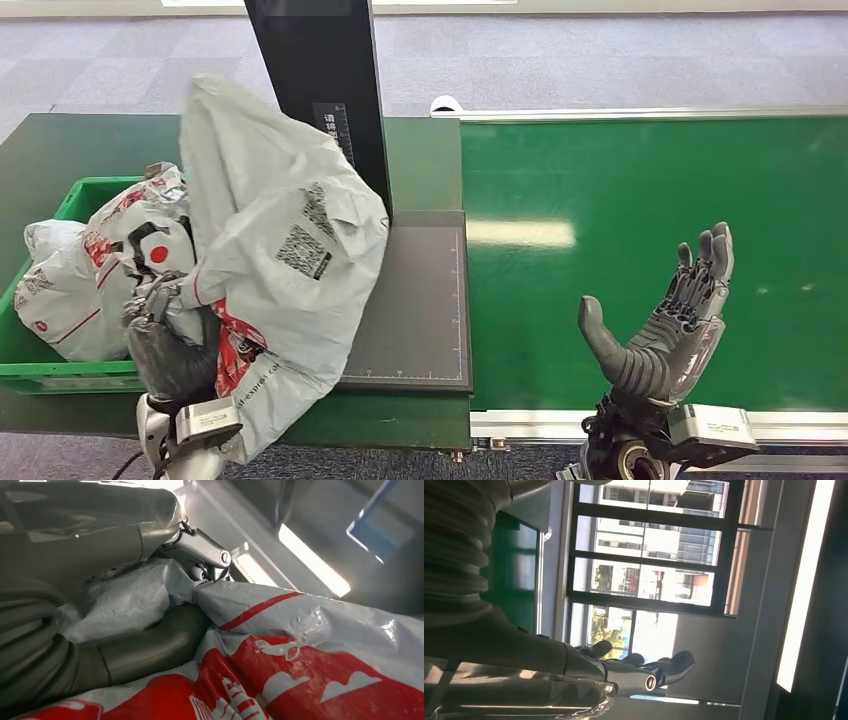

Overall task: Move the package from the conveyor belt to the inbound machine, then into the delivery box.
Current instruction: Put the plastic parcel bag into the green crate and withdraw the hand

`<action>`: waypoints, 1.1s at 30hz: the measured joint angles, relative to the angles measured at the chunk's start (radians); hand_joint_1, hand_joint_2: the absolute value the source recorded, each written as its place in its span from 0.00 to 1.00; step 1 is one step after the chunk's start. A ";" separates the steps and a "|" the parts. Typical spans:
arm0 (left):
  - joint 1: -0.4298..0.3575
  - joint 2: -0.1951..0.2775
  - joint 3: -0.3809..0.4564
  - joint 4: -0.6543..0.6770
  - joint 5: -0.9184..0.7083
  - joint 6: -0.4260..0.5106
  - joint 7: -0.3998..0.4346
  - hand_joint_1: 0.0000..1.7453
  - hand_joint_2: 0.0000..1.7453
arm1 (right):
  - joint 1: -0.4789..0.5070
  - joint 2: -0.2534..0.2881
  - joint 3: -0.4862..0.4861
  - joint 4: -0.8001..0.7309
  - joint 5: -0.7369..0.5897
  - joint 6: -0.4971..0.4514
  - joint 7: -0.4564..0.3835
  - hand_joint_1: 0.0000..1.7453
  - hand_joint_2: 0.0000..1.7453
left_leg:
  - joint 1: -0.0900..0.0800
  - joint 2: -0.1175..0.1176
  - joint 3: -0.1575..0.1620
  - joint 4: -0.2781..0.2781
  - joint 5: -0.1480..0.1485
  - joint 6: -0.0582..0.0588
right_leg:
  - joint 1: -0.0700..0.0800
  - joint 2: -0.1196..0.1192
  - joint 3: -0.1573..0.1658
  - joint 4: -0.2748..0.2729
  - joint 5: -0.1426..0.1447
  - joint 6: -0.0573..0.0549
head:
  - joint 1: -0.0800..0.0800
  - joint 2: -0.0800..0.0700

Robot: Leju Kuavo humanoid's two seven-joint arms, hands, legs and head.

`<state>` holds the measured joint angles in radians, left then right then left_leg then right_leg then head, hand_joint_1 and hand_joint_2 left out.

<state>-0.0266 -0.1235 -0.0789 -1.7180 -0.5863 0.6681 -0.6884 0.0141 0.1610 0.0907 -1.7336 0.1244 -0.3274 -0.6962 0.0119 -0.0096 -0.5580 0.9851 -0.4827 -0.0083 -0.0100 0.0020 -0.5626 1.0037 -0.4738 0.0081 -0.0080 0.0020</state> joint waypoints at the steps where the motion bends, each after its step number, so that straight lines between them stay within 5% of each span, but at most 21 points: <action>1: -0.016 0.004 0.034 0.007 -0.019 0.011 0.008 1.00 1.00 | 0.004 0.000 -0.001 -0.005 0.000 0.000 0.000 0.00 1.00 | 0.000 0.000 0.000 0.000 0.000 0.000 | 0.000 0.000 0.000 0.000 0.000 0.000 | 0.000 0.000; 5: -0.113 0.025 0.196 0.089 -0.107 0.023 0.037 1.00 1.00 | 0.012 0.001 -0.004 -0.021 -0.001 0.008 0.000 0.00 1.00 | 0.000 0.000 0.001 0.000 0.002 0.000 | 0.000 0.000 0.001 0.000 0.001 0.000 | 0.000 0.000; 14: -0.381 0.109 0.533 0.490 -0.415 0.026 0.143 1.00 1.00 | 0.020 0.005 -0.023 -0.035 -0.010 0.063 0.000 0.00 1.00 | 0.001 0.003 0.000 0.000 0.003 -0.001 | 0.001 0.003 -0.001 0.001 0.002 -0.003 | 0.000 0.000; 18: -0.499 0.159 0.639 0.704 -0.732 0.026 0.329 1.00 1.00 | 0.023 0.011 -0.039 -0.036 -0.008 0.107 0.000 0.00 1.00 | 0.001 0.004 0.000 0.000 0.003 -0.001 | 0.001 0.003 -0.001 0.001 0.003 -0.003 | 0.000 0.000; 25: -0.648 0.270 0.731 1.103 -0.947 -0.013 0.666 1.00 1.00 | 0.027 0.021 -0.083 -0.036 -0.007 0.175 0.000 0.00 1.00 | 0.000 0.003 0.003 0.000 0.003 -0.002 | 0.001 0.003 0.002 0.001 0.002 -0.003 | 0.000 0.000; 33: -0.693 0.331 0.734 1.263 -0.955 -0.077 0.872 1.00 1.00 | 0.026 0.032 -0.112 -0.035 0.000 0.206 0.000 0.00 1.00 | 0.001 0.003 0.010 -0.002 0.003 -0.004 | 0.001 0.003 0.009 0.001 0.002 -0.004 | 0.000 0.000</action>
<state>-0.7200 0.2076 0.6556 -0.4549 -1.5415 0.5915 0.1835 0.0405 0.1927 -0.0216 -1.7689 0.1247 -0.1215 -0.6962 0.0124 -0.0066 -0.5480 0.9828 -0.4800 -0.0119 -0.0092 0.0050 -0.5540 1.0046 -0.4721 0.0038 -0.0082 0.0020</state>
